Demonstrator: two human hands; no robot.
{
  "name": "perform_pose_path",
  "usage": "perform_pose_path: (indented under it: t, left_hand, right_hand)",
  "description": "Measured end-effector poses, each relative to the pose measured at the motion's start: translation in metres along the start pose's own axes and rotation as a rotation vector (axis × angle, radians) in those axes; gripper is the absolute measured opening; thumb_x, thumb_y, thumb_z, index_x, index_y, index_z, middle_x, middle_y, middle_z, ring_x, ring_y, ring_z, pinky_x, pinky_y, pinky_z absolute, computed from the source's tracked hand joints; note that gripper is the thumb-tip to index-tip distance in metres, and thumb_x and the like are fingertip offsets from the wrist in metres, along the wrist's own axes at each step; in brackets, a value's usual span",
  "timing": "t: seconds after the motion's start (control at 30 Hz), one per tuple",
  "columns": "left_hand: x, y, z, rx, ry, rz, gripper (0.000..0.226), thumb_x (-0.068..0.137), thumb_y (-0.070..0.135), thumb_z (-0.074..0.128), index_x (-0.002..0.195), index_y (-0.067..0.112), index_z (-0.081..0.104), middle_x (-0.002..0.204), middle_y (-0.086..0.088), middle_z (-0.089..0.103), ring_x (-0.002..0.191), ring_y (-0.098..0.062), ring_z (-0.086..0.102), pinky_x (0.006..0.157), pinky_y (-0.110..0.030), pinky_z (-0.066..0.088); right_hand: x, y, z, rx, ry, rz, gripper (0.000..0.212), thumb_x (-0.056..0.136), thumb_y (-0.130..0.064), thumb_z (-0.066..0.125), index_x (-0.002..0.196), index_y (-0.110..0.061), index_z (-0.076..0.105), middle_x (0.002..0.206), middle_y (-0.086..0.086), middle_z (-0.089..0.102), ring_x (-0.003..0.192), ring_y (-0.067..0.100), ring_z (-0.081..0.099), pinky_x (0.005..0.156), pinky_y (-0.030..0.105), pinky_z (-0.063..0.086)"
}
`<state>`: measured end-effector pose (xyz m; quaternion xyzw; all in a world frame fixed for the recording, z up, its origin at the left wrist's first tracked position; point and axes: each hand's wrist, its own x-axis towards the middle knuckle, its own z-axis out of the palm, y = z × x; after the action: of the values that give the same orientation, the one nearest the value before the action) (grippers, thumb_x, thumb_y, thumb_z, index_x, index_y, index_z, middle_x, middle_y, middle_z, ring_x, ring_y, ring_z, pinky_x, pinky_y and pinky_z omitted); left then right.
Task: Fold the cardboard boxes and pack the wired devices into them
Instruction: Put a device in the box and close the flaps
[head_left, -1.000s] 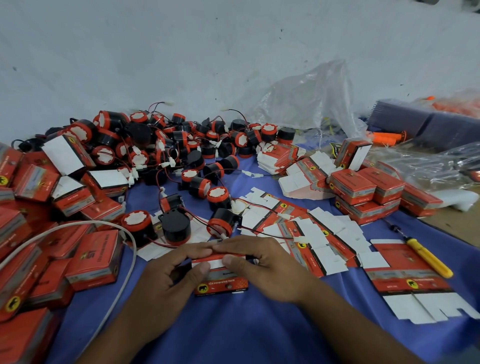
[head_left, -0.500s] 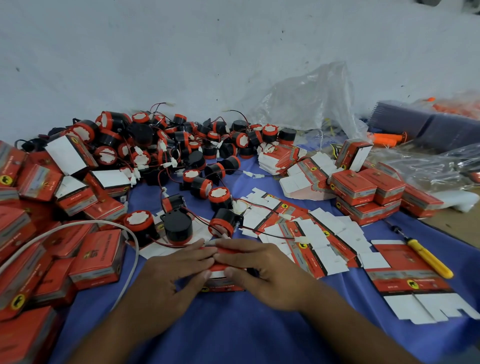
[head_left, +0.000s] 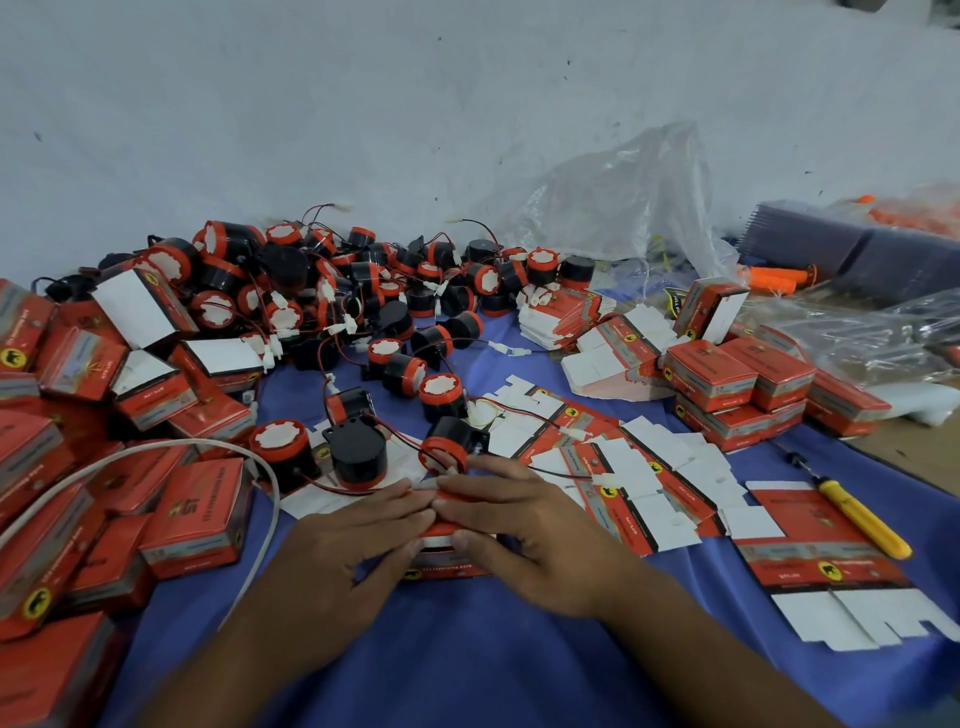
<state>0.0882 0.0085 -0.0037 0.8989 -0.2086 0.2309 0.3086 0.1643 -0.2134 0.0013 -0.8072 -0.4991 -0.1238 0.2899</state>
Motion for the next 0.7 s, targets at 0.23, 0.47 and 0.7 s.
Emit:
perform_pose_path:
  t: [0.23, 0.47, 0.7]
  left_hand:
    - [-0.003, -0.006, 0.0, -0.074, -0.031, -0.04, 0.04, 0.087, 0.034, 0.069, 0.127, 0.028, 0.063, 0.135, 0.028, 0.054, 0.135, 0.006, 0.04, 0.11, -0.016, 0.035]
    - [-0.001, -0.01, 0.0, -0.047, -0.105, 0.04, 0.045, 0.089, 0.031, 0.064, 0.134, 0.031, 0.054, 0.147, 0.036, 0.035, 0.145, 0.0, 0.025, 0.114, -0.014, 0.024]
    - [-0.004, -0.009, 0.01, -0.186, 0.043, -0.15, 0.039, 0.082, 0.028, 0.067, 0.12, 0.037, 0.066, 0.131, 0.042, 0.05, 0.128, 0.011, 0.045, 0.102, -0.007, 0.037]
  right_hand:
    - [0.0, -0.003, -0.001, -0.065, -0.032, -0.038, 0.033, 0.104, -0.026, 0.057, 0.129, -0.009, 0.068, 0.141, 0.007, 0.06, 0.129, 0.018, 0.057, 0.108, 0.031, 0.043]
    - [-0.014, 0.002, 0.002, -0.093, -0.133, 0.001, 0.05, 0.105, -0.041, 0.05, 0.15, -0.02, 0.046, 0.161, 0.001, 0.034, 0.145, 0.017, 0.036, 0.119, 0.03, 0.03]
    - [-0.011, 0.004, 0.005, 0.232, -0.022, 0.202, 0.049, 0.098, -0.036, 0.064, 0.144, -0.025, 0.051, 0.149, -0.01, 0.046, 0.136, -0.001, 0.043, 0.11, 0.019, 0.037]
